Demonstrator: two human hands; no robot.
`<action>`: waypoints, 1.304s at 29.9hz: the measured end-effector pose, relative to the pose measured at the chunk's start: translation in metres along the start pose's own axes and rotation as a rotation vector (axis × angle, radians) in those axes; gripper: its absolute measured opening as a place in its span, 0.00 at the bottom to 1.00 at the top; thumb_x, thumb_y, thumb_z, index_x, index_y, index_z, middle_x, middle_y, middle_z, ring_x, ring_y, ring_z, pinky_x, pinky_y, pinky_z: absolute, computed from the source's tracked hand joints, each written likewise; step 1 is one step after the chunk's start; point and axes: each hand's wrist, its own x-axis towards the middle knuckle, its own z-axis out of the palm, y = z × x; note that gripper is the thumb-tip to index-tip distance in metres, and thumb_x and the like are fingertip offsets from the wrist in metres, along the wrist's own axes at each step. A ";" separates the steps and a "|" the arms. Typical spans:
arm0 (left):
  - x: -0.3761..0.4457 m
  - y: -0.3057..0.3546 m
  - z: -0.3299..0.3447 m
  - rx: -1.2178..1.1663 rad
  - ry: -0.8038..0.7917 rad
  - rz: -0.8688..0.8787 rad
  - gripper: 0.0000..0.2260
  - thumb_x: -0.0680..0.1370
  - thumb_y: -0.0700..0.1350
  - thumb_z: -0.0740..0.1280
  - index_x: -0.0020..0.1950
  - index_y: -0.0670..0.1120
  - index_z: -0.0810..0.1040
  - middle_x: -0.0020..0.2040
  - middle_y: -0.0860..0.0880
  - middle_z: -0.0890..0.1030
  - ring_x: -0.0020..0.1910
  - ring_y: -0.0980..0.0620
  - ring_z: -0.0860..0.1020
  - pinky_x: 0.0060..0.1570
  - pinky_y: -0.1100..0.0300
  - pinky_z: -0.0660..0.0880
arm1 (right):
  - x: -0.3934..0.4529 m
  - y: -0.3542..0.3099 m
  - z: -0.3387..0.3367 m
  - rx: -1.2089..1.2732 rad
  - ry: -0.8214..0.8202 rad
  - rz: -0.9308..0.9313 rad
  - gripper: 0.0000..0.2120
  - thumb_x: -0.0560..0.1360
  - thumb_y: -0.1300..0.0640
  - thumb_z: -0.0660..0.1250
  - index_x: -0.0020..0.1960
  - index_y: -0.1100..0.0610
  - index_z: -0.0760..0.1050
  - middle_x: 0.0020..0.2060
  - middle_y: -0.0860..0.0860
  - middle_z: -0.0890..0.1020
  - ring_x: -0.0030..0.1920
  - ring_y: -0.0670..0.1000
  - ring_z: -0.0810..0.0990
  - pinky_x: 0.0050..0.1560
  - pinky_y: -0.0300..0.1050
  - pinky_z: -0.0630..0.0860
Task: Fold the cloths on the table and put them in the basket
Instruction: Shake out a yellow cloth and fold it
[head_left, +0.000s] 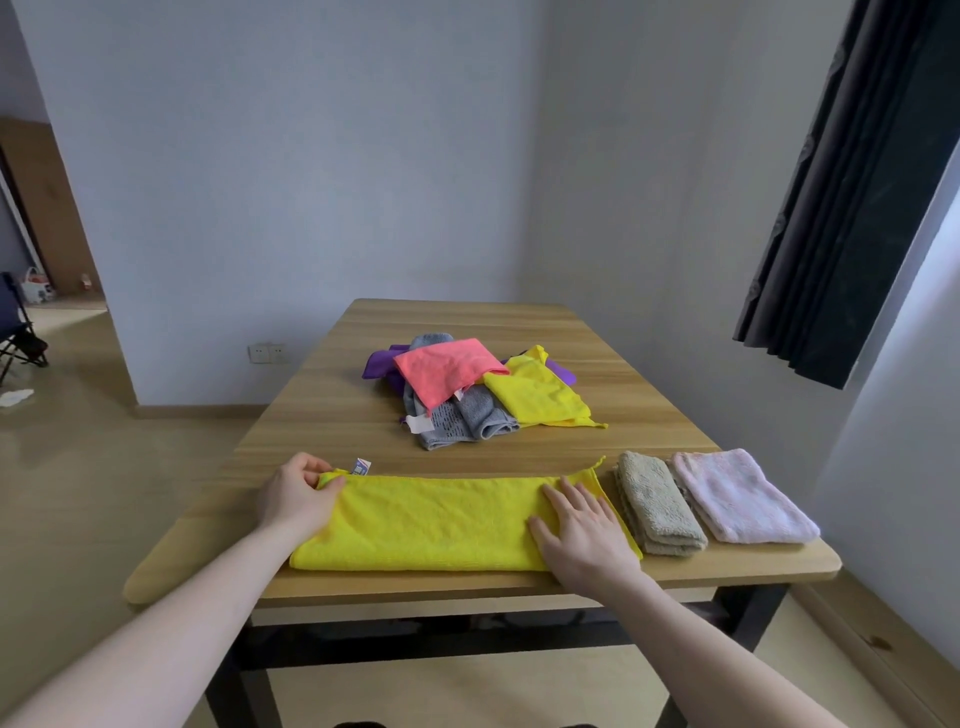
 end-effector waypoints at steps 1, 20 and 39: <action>0.001 0.000 0.000 -0.006 0.003 -0.010 0.09 0.75 0.51 0.76 0.49 0.51 0.79 0.43 0.53 0.81 0.45 0.48 0.79 0.48 0.53 0.77 | 0.000 0.000 0.000 0.001 0.004 0.000 0.32 0.81 0.35 0.50 0.82 0.46 0.55 0.82 0.48 0.52 0.82 0.50 0.48 0.81 0.52 0.44; -0.114 0.095 0.049 0.470 -0.570 0.700 0.27 0.82 0.62 0.56 0.80 0.58 0.60 0.83 0.55 0.52 0.81 0.53 0.49 0.80 0.53 0.48 | -0.011 -0.005 -0.002 0.097 0.140 0.072 0.33 0.79 0.37 0.55 0.81 0.49 0.55 0.82 0.50 0.54 0.82 0.53 0.48 0.80 0.57 0.50; -0.114 0.086 0.063 0.487 -0.563 0.661 0.28 0.81 0.64 0.53 0.81 0.61 0.54 0.83 0.59 0.49 0.82 0.55 0.45 0.80 0.52 0.42 | 0.030 -0.009 -0.071 0.223 -0.083 0.370 0.36 0.74 0.62 0.64 0.79 0.55 0.57 0.66 0.55 0.72 0.62 0.55 0.75 0.54 0.47 0.77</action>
